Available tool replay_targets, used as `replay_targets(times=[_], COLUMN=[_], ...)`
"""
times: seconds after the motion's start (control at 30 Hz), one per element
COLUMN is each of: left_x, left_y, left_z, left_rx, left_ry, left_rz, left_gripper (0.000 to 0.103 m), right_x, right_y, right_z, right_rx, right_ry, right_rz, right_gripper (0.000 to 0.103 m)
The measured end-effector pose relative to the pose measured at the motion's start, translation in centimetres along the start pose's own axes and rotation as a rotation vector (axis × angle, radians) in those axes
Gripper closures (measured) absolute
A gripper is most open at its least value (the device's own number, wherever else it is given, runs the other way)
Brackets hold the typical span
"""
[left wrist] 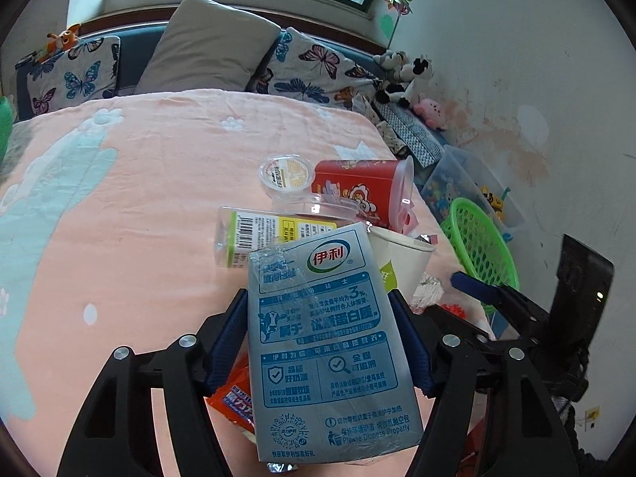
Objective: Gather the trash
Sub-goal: 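Grasp the blue-white milk carton with the left gripper while the right gripper grasps the white paper cup, then carry the paper cup and carton to the green basket and open the right gripper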
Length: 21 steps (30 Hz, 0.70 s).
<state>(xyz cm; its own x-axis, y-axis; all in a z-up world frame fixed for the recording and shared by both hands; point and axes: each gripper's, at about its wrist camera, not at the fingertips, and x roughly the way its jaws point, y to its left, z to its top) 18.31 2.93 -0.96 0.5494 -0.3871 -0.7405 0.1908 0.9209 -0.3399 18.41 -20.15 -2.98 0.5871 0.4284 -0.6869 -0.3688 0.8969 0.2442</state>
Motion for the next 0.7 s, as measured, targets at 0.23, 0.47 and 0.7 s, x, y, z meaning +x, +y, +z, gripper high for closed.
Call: replay_targets(times=[0.23,0.47,0.7], left_x=[-1.1,-1.0,-1.1], left_y=[0.7,1.1,0.6], left_z=[-0.7,-0.7,-0.8], left_rx=[0.003,-0.001,0.010], left_ry=[-0.021,-0.024,-0.026], left_rz=[0.004,0.006,0.007], left_gripper=[0.036,0.036,0.036], right_x=[3.7,6.0,3.6], right_y=[0.2,-0.9,-1.0], right_z=[1.5,2.2,2.2], right_rx=[0.019,0.092,0.094], right_ry=[0.048,0.085,0.026], right_rz=[0.002,0.052,0.078], right_gripper=[0.021,0.035,0.036])
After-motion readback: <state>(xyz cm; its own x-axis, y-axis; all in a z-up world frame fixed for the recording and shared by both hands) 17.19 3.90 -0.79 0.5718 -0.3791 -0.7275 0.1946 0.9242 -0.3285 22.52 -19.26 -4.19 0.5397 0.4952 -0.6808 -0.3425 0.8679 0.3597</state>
